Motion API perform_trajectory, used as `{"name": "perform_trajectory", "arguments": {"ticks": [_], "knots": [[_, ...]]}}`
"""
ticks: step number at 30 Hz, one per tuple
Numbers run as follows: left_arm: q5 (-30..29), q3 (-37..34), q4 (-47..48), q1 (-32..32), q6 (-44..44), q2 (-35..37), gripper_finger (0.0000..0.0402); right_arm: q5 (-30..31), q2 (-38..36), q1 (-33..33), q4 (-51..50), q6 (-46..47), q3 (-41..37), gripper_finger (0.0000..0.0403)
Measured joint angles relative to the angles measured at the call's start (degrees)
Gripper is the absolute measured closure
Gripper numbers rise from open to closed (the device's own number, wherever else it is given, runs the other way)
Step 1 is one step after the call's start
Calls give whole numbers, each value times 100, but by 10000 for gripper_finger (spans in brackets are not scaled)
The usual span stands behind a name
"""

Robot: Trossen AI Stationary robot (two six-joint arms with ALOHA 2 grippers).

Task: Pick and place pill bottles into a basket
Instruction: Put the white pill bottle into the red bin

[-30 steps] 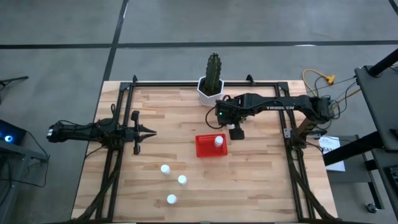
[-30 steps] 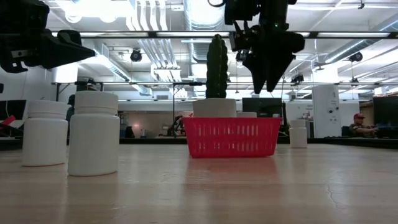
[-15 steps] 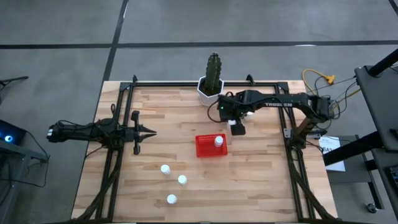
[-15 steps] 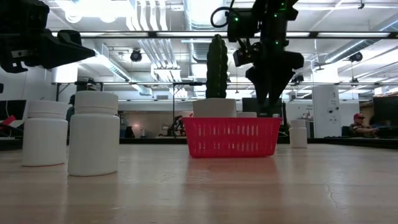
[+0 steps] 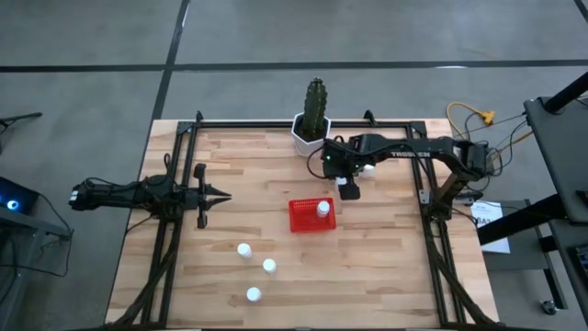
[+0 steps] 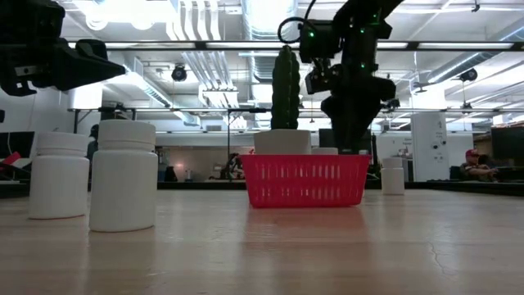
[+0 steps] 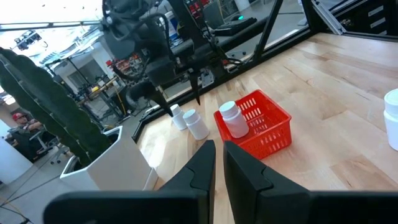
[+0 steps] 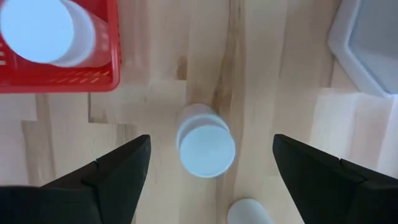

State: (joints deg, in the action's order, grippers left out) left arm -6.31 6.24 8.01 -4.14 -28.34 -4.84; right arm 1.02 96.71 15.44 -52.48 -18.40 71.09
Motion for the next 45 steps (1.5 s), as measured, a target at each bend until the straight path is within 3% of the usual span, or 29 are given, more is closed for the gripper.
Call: {"name": "perform_trajectory", "arguments": {"ticks": [20,24,34,45], "knots": [[0,0,0,0,0,0,387,7,0,12,1046,-112,-930,80],[0,0,0,0,0,0,387,20,0,48,1080,-39,-959,111],[-1,0,0,0,0,0,387,41,-24,51,1130,-50,-942,259],[0,0,0,0,0,0,387,60,-363,-13,248,75,-355,259]]}}
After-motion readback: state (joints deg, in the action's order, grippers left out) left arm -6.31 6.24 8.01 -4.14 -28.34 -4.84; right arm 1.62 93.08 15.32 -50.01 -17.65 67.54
